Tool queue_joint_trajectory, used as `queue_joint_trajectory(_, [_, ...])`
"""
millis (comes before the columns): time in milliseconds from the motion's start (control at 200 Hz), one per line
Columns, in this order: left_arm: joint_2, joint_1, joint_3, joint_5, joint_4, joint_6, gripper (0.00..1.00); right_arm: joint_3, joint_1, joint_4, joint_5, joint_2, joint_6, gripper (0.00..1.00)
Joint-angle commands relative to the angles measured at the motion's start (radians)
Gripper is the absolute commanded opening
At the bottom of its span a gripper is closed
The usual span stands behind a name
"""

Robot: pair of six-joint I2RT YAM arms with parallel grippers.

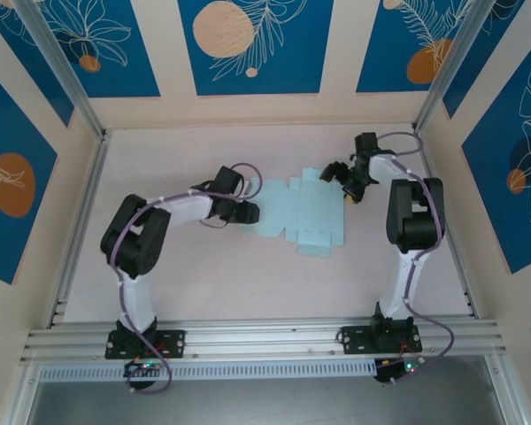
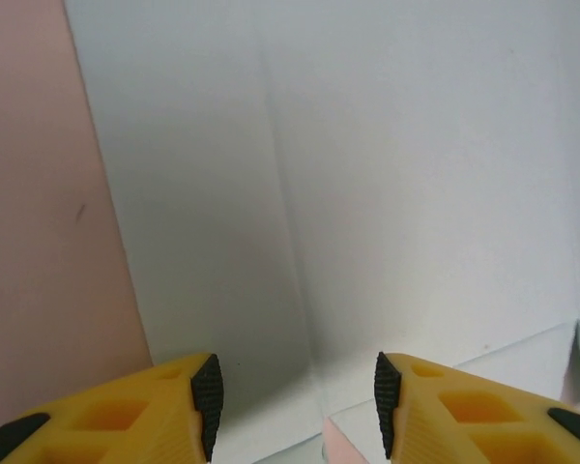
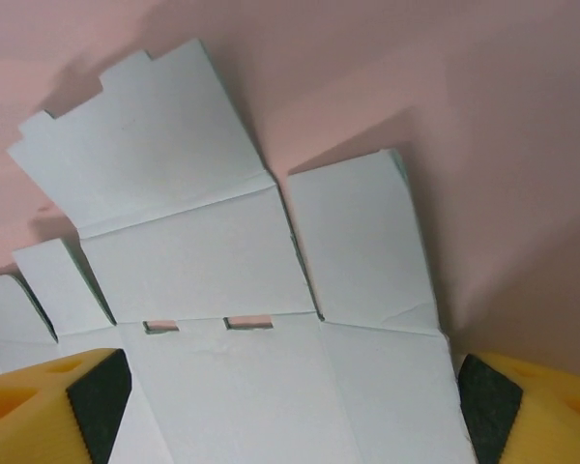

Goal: Fold the paper box

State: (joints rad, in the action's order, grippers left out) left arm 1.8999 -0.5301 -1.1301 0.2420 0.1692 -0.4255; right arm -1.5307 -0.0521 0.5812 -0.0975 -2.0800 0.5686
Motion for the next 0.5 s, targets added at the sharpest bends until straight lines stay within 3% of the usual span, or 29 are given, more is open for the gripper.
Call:
queue_joint_trajectory(0, [-0.09, -0.002, 0.173, 0.023, -0.141, -0.144, 0.48, -0.12, -0.049, 0.096, -0.09, -0.05, -0.066, 0.88])
queue_joint_trajectory(165, [-0.218, -0.003, 0.23, -0.02, -0.1, -0.136, 0.52, -0.131, -0.029, 0.172, -0.056, 0.021, -0.082, 0.87])
queue_joint_trajectory(340, [-0.269, -0.003, 0.185, -0.036, -0.065, -0.116, 0.53, 0.099, 0.029, 0.105, -0.1, 0.224, -0.08, 0.86])
queue_joint_trajectory(495, [-0.264, -0.003, 0.163, -0.078, -0.053, -0.095, 0.53, 0.273, 0.06, 0.05, -0.163, 0.308, -0.091, 0.83])
